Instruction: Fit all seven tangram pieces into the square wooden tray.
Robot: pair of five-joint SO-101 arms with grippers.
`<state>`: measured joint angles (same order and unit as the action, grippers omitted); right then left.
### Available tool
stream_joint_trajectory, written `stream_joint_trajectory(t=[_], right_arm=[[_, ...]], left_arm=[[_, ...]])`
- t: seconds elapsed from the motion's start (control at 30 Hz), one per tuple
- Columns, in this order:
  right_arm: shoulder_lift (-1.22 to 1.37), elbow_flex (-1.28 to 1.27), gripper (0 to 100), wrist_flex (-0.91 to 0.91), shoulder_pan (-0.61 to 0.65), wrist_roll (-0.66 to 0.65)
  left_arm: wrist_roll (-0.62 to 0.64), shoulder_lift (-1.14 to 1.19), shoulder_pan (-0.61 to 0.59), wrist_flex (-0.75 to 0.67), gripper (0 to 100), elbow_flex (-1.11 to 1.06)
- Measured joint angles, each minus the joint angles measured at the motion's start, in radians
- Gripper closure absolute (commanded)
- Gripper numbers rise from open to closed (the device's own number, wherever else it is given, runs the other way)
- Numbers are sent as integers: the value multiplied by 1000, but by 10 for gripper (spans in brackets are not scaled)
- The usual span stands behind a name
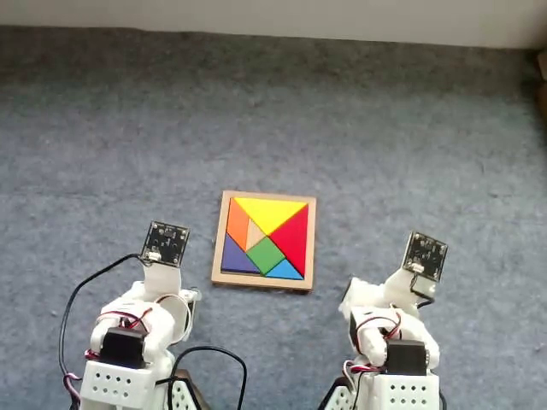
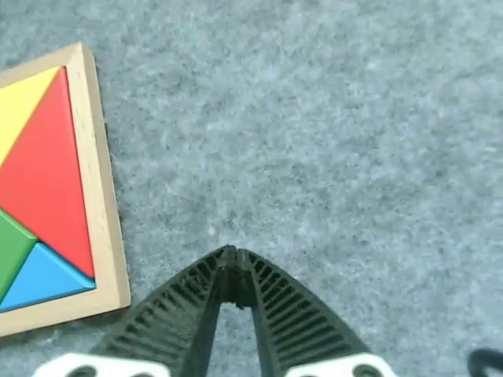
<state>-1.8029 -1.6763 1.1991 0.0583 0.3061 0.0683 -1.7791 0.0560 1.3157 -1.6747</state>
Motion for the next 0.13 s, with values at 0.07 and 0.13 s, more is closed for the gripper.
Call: stream_joint_trajectory(t=[0.07, 0.13], right_arm=[[0, 0, 994, 0, 0, 0], [0, 0, 994, 0, 0, 0]], left_arm=[[0, 0, 0, 0, 854, 0], [0, 0, 0, 0, 854, 0]])
